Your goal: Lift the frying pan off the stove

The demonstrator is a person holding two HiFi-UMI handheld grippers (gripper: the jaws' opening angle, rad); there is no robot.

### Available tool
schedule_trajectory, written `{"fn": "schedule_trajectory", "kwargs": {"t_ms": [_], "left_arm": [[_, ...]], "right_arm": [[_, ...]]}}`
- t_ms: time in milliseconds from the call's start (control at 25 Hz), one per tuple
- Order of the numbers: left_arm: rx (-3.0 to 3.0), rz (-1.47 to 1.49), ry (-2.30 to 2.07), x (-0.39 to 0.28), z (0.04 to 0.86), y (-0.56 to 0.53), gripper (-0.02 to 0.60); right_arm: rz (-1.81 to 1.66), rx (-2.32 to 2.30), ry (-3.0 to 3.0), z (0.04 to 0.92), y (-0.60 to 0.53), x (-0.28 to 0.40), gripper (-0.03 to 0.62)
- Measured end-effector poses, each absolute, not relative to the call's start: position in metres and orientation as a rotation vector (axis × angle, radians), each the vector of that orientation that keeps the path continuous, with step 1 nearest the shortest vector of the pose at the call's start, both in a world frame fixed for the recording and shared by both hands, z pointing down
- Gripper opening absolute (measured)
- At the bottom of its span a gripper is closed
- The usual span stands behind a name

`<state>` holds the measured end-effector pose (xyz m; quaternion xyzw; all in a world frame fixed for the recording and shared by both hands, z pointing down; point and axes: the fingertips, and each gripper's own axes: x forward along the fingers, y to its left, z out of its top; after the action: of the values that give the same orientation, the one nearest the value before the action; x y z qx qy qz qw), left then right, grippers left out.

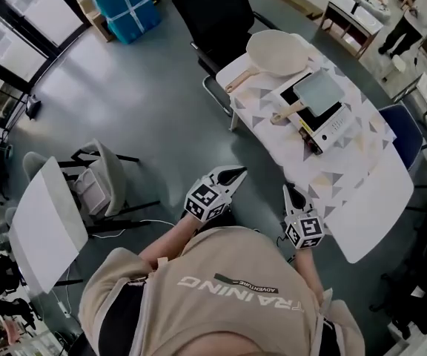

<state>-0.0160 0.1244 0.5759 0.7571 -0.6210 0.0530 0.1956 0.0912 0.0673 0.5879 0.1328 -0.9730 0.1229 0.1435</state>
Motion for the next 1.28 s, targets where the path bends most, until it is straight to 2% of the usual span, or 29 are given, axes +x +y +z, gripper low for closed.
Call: {"fn": "schedule_trajectory", "kwargs": {"t_ms": [160, 440, 840, 1280], "left_arm": [[2.151, 0.121, -1.690, -0.057, 0.575, 0.107, -0.002], [2.231, 0.152, -1.566, -0.088, 0.582, 0.083, -0.002], [2.224, 0.124, -1.432, -0.079, 0.608, 0.043, -0.002], [2.214, 0.223, -1.442, -0.119, 0.605, -0.074, -0.002]], "right_arm": [[0.255, 0.567, -2.806, 0.574, 0.041, 0.064, -0.002], [0.271, 0.753, -2.777, 0.577, 0.033, 0.031, -0.002], [0.366, 0.716, -2.765, 0.602, 0.009, 0.018, -0.002], [0.341, 0.666, -2.846, 0.606, -0.118, -0.027, -0.002]]}}
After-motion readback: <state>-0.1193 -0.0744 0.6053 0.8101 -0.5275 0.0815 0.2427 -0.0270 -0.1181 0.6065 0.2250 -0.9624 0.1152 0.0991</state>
